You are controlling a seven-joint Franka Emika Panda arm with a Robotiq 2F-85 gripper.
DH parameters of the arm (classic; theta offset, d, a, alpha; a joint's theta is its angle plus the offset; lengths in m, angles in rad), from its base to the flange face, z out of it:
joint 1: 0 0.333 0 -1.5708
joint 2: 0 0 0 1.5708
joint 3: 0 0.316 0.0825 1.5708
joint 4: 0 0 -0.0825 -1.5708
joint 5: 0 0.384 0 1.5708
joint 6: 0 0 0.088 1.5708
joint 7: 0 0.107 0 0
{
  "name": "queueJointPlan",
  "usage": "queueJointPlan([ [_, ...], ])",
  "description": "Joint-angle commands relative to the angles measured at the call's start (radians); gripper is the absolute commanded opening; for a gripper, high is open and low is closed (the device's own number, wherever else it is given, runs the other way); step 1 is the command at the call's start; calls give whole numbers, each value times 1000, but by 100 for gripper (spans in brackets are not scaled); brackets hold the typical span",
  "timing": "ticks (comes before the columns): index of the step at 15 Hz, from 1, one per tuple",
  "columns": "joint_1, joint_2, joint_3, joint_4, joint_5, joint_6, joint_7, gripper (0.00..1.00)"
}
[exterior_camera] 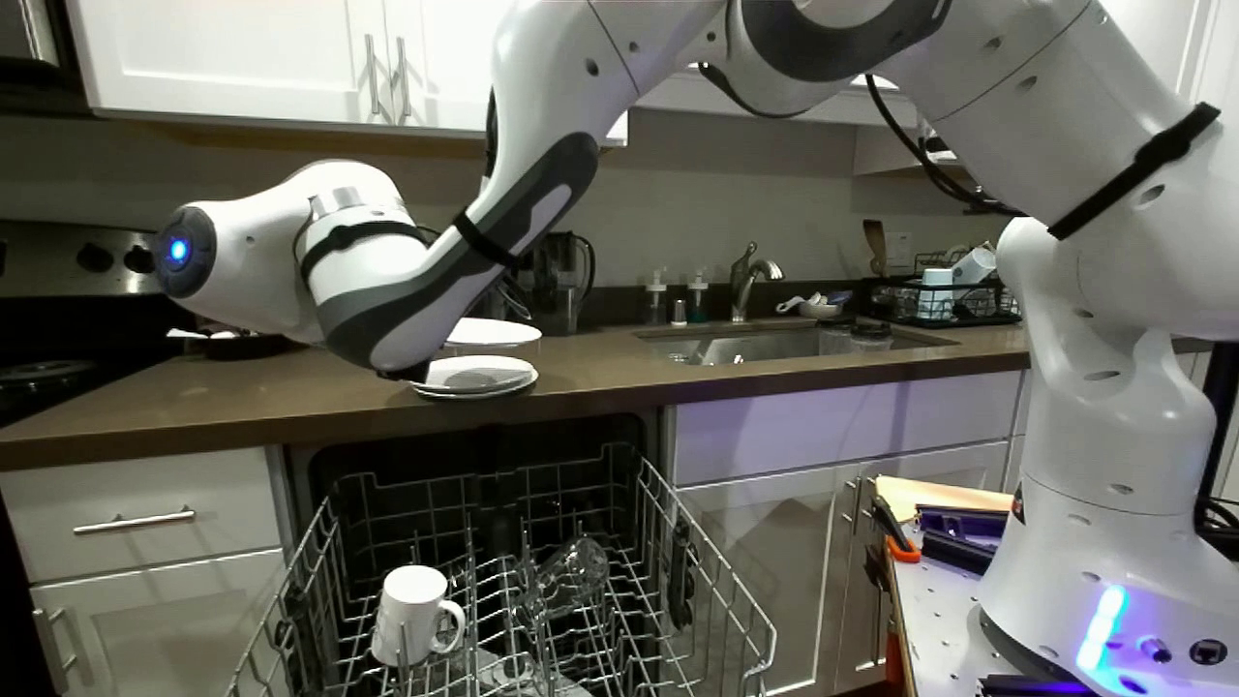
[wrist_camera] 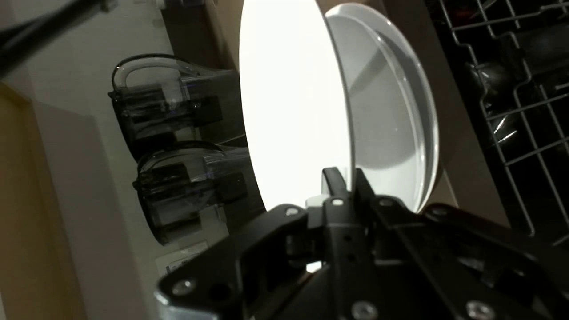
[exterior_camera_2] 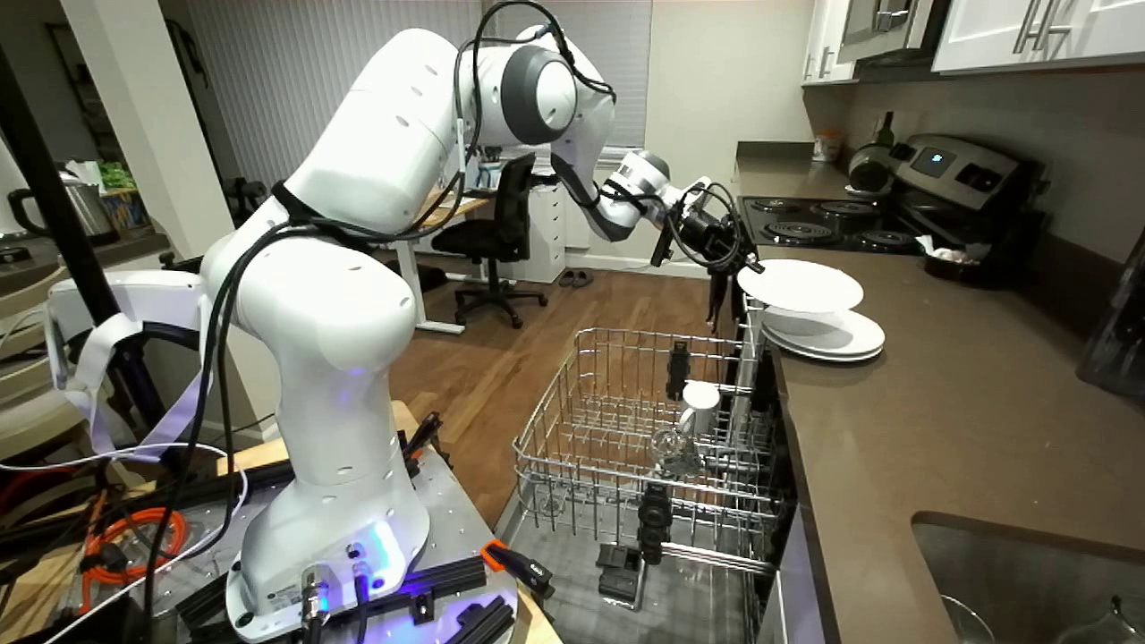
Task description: Take the top white plate and put it in the dishwasher
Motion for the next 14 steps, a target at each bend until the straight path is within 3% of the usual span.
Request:
queueJointPlan([
  [1, 7, -158, 50, -187, -19, -51, -4, 2],
  [7, 7, -339, 165, -446, 9, -113, 32, 2],
  [14, -9, -580, 307, -733, 219, -39, -12, 2],
])
